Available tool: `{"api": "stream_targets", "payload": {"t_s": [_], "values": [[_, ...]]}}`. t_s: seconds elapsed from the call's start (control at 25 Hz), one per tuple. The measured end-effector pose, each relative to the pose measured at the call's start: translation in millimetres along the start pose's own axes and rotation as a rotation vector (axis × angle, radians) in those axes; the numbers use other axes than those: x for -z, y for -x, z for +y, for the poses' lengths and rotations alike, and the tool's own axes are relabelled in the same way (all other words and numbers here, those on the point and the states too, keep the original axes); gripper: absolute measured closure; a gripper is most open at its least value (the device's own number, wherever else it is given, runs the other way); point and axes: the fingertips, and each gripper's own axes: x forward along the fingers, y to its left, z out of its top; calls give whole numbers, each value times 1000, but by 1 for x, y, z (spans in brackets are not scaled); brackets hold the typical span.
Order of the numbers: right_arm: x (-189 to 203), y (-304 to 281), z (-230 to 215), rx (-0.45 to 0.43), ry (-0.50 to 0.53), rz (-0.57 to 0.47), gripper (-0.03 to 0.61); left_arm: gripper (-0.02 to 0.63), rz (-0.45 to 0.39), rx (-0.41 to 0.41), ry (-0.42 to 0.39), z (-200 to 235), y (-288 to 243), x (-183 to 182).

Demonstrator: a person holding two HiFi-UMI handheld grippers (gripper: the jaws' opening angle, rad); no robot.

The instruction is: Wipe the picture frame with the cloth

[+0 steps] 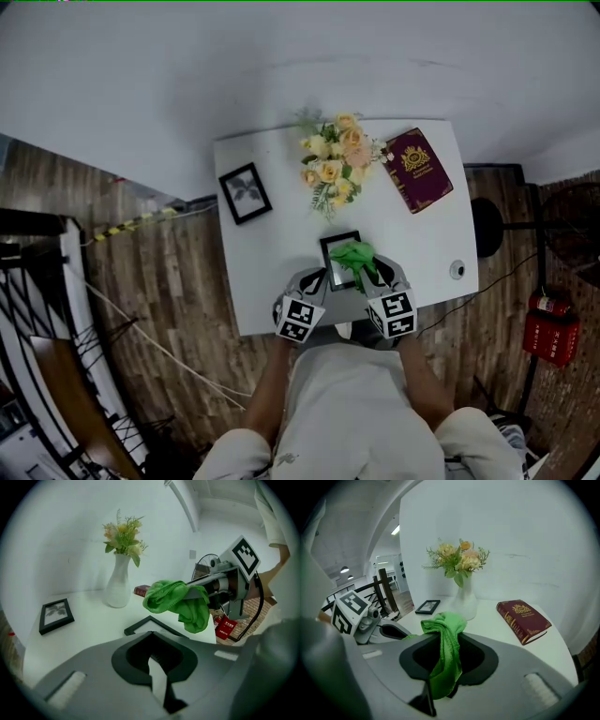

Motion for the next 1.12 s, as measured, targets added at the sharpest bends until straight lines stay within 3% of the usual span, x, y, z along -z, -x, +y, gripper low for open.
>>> {"api": "stream_targets", "payload": {"t_s": [0.28,0.56,0.84,1.12], "values": [[11,-33,8,-55,2,52,485,594,75,36,-22,0,-26,19],[18,-60,19,-131,0,91,485,594,143,9,-25,1,-34,31],[24,-82,36,-193,2,121,485,594,146,-27,4,0,-32,32],[31,-100,44,-216,-8,156,485,594,108,-9,32,-3,-31,32]]}}
